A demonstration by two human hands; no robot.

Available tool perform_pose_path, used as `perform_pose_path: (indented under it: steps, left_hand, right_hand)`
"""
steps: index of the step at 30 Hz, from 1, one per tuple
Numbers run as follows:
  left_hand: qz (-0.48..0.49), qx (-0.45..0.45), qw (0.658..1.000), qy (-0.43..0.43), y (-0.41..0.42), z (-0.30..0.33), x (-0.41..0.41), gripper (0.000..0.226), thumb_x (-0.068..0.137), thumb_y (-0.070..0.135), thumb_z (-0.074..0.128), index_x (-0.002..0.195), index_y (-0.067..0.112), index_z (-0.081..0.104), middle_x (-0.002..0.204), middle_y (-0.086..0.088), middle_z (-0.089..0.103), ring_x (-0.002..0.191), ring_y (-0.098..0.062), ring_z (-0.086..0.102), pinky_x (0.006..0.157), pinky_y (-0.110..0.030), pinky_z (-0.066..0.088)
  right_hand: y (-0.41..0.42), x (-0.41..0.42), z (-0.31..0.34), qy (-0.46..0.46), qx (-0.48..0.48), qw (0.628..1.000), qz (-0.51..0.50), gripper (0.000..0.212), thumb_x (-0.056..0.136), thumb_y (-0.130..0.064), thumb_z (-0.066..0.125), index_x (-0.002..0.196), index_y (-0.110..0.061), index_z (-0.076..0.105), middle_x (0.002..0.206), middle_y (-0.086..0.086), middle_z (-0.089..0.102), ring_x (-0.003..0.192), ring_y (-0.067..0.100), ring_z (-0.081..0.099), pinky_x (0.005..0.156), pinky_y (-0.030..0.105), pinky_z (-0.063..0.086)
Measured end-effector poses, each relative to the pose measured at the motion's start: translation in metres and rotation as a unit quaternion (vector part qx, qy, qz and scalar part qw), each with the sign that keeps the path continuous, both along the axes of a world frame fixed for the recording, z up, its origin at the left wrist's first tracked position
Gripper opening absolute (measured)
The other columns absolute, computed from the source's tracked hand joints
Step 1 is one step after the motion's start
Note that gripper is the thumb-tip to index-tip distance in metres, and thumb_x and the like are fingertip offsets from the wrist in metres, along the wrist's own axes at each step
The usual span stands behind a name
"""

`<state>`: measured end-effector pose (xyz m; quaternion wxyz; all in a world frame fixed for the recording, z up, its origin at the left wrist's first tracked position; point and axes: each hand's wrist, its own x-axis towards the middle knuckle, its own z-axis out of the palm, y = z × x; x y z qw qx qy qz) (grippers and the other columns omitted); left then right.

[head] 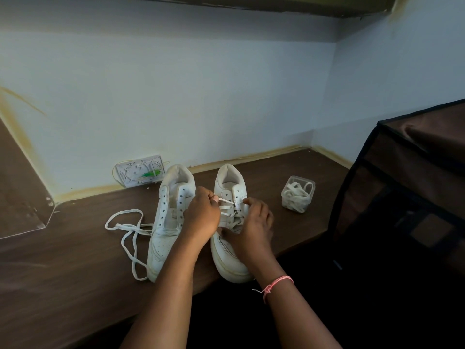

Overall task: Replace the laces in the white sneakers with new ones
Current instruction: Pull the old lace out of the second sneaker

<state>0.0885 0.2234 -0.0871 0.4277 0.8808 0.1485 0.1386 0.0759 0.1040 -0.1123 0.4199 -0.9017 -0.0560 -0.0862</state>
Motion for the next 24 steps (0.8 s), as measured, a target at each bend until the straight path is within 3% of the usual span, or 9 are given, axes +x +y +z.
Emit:
perform_pose_path:
  steps: [5,9,10,12,14,16,18,21,24]
  left_hand:
    - [0.013,-0.247,0.968,-0.04,0.007,0.005,-0.001,0.01,0.105,0.012,0.037,0.102,0.008,0.046,0.101,-0.01,0.07,0.093,-0.02,0.069,0.085,-0.039,0.055]
    - [0.054,-0.334,0.936,-0.1,0.009,0.014,-0.001,0.016,0.106,0.013,0.034,0.114,0.003,0.044,0.099,-0.011,0.07,0.082,-0.026,0.073,0.08,-0.048,0.056]
    - [0.069,-0.318,0.937,-0.126,0.01,0.014,-0.002,0.013,0.105,0.014,0.036,0.111,0.006,0.044,0.099,-0.007,0.069,0.081,-0.024,0.072,0.082,-0.05,0.055]
    - [0.106,-0.18,0.961,-0.18,0.014,0.015,-0.005,0.002,0.101,0.011,0.045,0.102,0.011,0.046,0.098,0.0,0.063,0.083,-0.014,0.065,0.085,-0.047,0.051]
    - [0.144,0.015,0.965,-0.219,0.019,0.014,-0.01,0.02,0.091,-0.002,0.051,0.102,0.014,0.055,0.107,0.0,0.059,0.097,-0.018,0.059,0.083,-0.045,0.048]
    - [0.138,0.141,0.96,-0.201,0.016,0.019,-0.013,0.048,0.081,-0.01,0.048,0.112,0.024,0.062,0.127,0.0,0.055,0.116,-0.028,0.049,0.087,-0.045,0.042]
    - [0.06,0.199,0.969,-0.133,0.006,0.022,-0.01,0.06,0.084,-0.004,0.048,0.125,0.037,0.059,0.146,0.007,0.042,0.13,-0.027,0.035,0.098,-0.045,0.032]
    - [-0.049,0.259,0.964,-0.019,-0.01,0.012,0.003,0.053,0.096,0.017,0.046,0.14,0.048,0.041,0.161,0.01,0.015,0.145,-0.024,0.012,0.111,-0.049,0.015]
    - [-0.051,0.27,0.961,0.007,-0.013,-0.002,0.01,0.039,0.102,0.034,0.037,0.138,0.047,0.039,0.157,0.007,0.024,0.143,-0.021,0.017,0.109,-0.048,0.015]
  right_hand:
    - [-0.001,-0.001,0.0,-0.021,-0.016,1.0,0.01,0.069,0.071,-0.036,0.083,0.126,-0.031,0.04,0.142,-0.004,0.032,0.136,0.022,0.023,0.108,0.04,0.03]
    - [0.0,-0.001,-0.002,-0.042,0.023,0.999,0.003,0.072,0.072,-0.042,0.081,0.129,-0.028,0.04,0.138,-0.003,0.036,0.13,0.018,0.033,0.104,0.035,0.032]
    - [0.001,-0.002,-0.001,-0.047,0.048,0.998,0.003,0.066,0.077,-0.044,0.077,0.129,-0.027,0.04,0.136,-0.003,0.038,0.126,0.016,0.038,0.103,0.036,0.036]
    - [0.0,-0.001,-0.001,-0.066,0.071,0.995,0.001,0.042,0.088,-0.043,0.066,0.122,-0.029,0.047,0.128,-0.005,0.043,0.115,0.015,0.05,0.099,0.042,0.043]
    - [-0.004,0.002,0.0,-0.096,0.023,0.995,-0.006,0.023,0.093,-0.036,0.06,0.113,-0.032,0.053,0.119,-0.008,0.045,0.103,0.013,0.054,0.099,0.045,0.041]
    - [-0.008,0.007,0.001,-0.127,-0.021,0.992,-0.002,0.02,0.091,-0.031,0.062,0.111,-0.032,0.057,0.117,-0.008,0.047,0.099,0.013,0.056,0.101,0.044,0.038]
    - [-0.008,0.008,0.003,-0.153,-0.047,0.987,0.0,0.022,0.088,-0.025,0.065,0.109,-0.03,0.061,0.117,-0.006,0.049,0.101,0.016,0.055,0.099,0.044,0.039]
    - [-0.003,0.008,0.002,-0.192,-0.152,0.968,-0.048,0.023,0.08,-0.023,0.072,0.102,-0.028,0.066,0.116,0.0,0.056,0.11,0.026,0.05,0.096,0.049,0.04]
    - [-0.001,0.011,0.0,-0.22,-0.215,0.948,-0.083,0.018,0.08,-0.025,0.074,0.098,-0.024,0.07,0.116,0.004,0.06,0.12,0.032,0.046,0.098,0.06,0.039]
